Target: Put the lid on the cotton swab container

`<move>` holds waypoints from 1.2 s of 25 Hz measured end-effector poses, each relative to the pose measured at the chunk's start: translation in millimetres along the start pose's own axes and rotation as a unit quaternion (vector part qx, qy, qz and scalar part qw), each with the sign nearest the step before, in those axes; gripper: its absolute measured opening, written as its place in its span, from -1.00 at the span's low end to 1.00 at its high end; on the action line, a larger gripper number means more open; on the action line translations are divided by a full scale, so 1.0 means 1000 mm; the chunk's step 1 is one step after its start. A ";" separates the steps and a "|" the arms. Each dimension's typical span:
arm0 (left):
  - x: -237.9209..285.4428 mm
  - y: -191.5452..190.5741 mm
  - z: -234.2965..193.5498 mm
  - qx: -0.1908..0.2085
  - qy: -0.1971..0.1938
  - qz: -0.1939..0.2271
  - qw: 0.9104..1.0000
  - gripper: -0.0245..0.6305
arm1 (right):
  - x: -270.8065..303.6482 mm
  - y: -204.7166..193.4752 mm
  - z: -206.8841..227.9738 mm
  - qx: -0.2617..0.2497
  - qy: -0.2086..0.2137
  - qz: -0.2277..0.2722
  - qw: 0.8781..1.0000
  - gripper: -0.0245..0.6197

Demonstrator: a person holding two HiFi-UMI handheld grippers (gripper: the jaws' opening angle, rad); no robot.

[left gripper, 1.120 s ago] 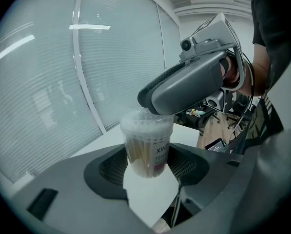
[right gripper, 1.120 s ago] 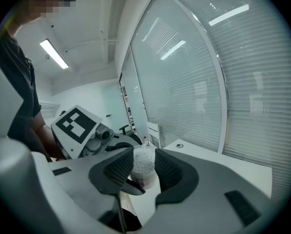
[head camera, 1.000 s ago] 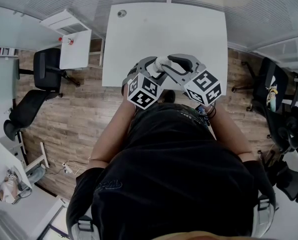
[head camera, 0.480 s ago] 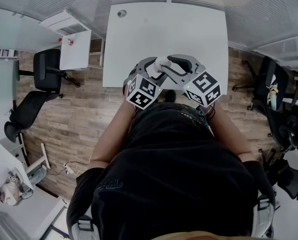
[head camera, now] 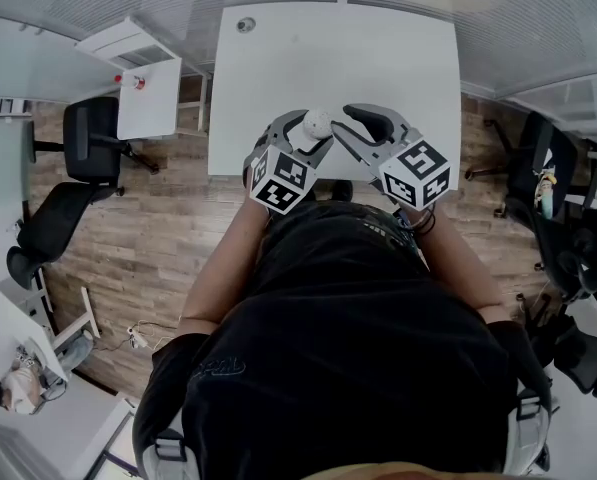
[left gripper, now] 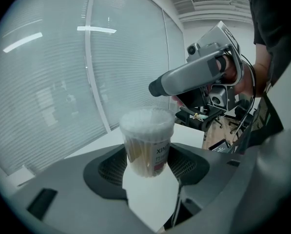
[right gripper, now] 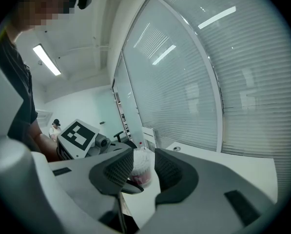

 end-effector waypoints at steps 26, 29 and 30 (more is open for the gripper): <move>-0.007 -0.058 -0.128 -0.001 -0.041 -0.005 0.999 -0.11 | 0.116 -0.002 0.006 0.034 -0.034 -0.016 0.999 -0.85; -0.007 -0.061 -0.133 0.001 -0.046 -0.004 0.999 -0.11 | 0.122 -0.003 0.007 0.034 -0.042 -0.015 0.998 -0.85; -0.008 -0.062 -0.135 0.001 -0.048 -0.002 0.999 -0.11 | 0.124 -0.003 0.008 0.032 -0.044 -0.015 0.998 -0.85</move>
Point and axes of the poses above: the fingertips, and each gripper's own axes: x forward along the fingers, z to its right, y out of its top, the point moved 9 cm from there along -x, backward along the fingers, and after that the axes turned 8 degrees about -x, right-handed, at the moved point
